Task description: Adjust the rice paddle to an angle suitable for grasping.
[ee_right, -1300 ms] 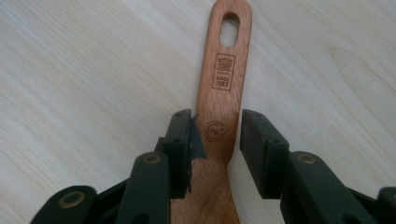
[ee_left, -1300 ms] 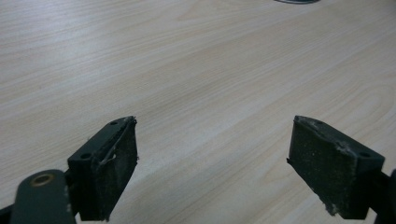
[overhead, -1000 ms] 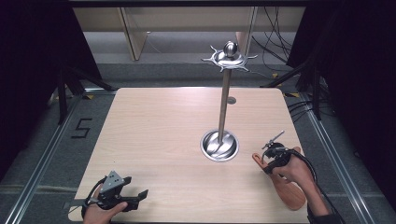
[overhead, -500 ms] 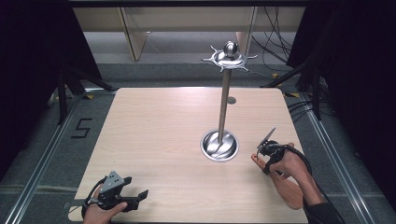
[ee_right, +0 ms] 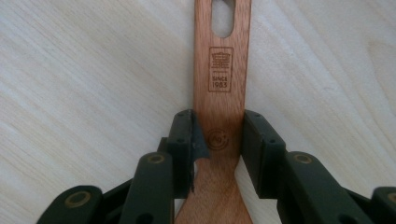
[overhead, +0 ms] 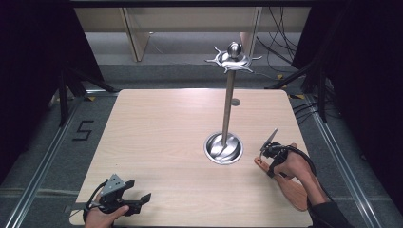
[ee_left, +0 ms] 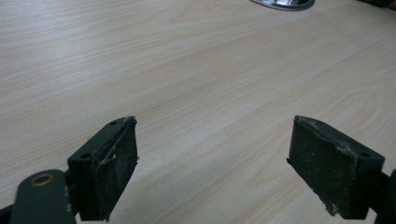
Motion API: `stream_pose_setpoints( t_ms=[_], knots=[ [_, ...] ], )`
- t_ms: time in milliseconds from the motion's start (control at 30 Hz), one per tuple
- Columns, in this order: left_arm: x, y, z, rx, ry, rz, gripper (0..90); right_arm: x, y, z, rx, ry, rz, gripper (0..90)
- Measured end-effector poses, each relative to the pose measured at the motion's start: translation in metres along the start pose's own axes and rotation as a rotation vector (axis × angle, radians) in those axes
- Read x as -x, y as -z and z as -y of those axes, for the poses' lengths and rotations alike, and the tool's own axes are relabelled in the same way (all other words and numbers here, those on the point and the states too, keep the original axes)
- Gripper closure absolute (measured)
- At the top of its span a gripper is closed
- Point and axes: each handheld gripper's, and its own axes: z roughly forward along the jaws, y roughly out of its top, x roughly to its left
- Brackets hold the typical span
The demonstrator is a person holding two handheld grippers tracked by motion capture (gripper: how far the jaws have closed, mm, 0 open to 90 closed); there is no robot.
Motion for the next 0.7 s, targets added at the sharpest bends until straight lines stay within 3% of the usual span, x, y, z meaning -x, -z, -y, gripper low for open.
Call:
stream_pose_setpoints(
  t_ms=[67,100,133,200,367,400,500,567,633,667,700],
  knots=[
    [0.0,0.0,0.0,0.006,0.002,-0.004,14.7,0.001,0.003,0.003,0.017,0.01,-0.013,66.8],
    [0.0,0.0,0.0,-0.002,-0.003,0.0,14.8,0.005,0.006,0.007,0.049,0.044,-0.014,66.8],
    [0.0,0.0,0.0,-0.003,-0.003,0.001,14.8,0.0,0.01,0.008,0.042,-0.017,-0.019,66.9],
    [0.0,0.0,0.0,-0.004,-0.003,-0.002,14.8,0.003,0.014,0.012,0.095,0.022,-0.018,66.8],
    [0.0,0.0,0.0,-0.003,-0.002,0.003,14.7,0.002,0.024,0.023,0.151,0.01,-0.024,66.8],
    [0.0,0.0,0.0,-0.003,-0.003,-0.001,14.8,0.002,0.03,0.029,0.198,0.016,-0.029,66.8],
    [0.0,0.0,0.0,0.004,-0.002,-0.003,14.8,0.001,0.039,0.037,0.248,-0.003,-0.038,66.9],
    [0.0,0.001,0.0,-0.007,0.002,-0.008,14.8,0.003,0.045,0.041,0.3,0.021,-0.034,66.8],
    [0.0,0.0,0.0,0.005,0.008,-0.001,14.8,0.002,0.053,0.046,0.342,0.005,-0.035,66.8],
    [0.001,-0.001,0.001,0.008,0.014,0.0,14.8,-0.001,0.055,0.048,0.346,-0.036,-0.034,66.9],
    [0.0,0.0,0.0,-0.007,0.002,-0.001,14.8,-0.001,0.058,0.049,0.37,-0.02,-0.052,66.8]
  ],
)
